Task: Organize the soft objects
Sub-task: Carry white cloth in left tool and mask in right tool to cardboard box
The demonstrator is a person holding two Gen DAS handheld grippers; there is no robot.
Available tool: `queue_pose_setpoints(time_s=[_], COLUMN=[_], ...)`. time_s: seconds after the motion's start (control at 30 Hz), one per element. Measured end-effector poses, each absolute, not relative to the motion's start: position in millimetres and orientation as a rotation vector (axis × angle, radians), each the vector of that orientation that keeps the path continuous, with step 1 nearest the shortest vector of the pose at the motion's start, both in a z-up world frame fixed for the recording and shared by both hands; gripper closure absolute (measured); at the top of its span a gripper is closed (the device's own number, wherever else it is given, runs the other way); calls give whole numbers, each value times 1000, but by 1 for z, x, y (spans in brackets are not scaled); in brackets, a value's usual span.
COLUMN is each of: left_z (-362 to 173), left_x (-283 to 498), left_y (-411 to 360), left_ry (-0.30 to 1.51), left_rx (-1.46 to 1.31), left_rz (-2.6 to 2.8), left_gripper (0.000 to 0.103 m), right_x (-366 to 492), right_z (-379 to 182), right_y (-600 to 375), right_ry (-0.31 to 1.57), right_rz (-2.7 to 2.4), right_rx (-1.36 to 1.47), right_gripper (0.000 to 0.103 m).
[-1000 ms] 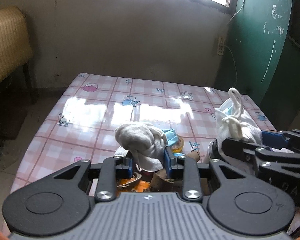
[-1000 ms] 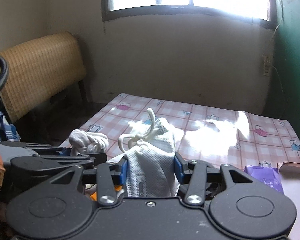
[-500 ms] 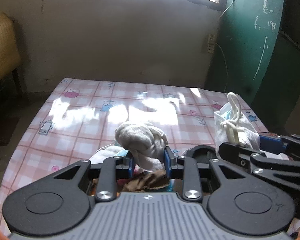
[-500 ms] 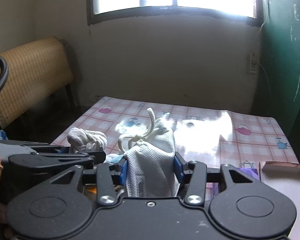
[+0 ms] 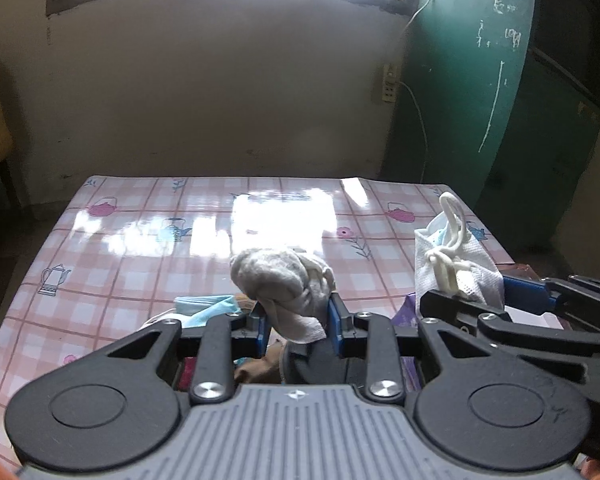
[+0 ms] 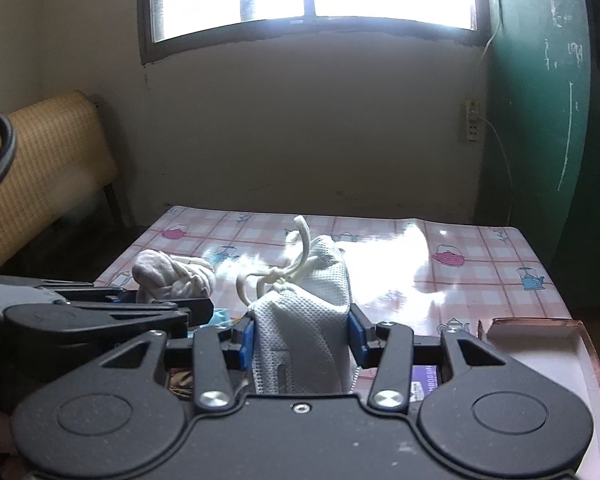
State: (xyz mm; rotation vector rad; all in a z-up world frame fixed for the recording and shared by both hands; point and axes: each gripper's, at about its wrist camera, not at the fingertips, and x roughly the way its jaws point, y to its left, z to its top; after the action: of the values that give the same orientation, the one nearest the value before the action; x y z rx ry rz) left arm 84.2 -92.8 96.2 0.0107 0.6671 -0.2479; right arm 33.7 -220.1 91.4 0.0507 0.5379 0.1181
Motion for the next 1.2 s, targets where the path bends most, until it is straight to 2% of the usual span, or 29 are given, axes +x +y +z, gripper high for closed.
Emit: queue_pose_setpoints(time_s=[1.2], left_z=[76], left_x=[108], left_y=[-187], left_ry=[709], left_rx=[86], left_rz=[-382], left_gripper=[72], right_x=[40], right_z=[76], right_y=[-323], right_ry=[573], right_rz=[-48], right_rx=[104], right_gripper=[49])
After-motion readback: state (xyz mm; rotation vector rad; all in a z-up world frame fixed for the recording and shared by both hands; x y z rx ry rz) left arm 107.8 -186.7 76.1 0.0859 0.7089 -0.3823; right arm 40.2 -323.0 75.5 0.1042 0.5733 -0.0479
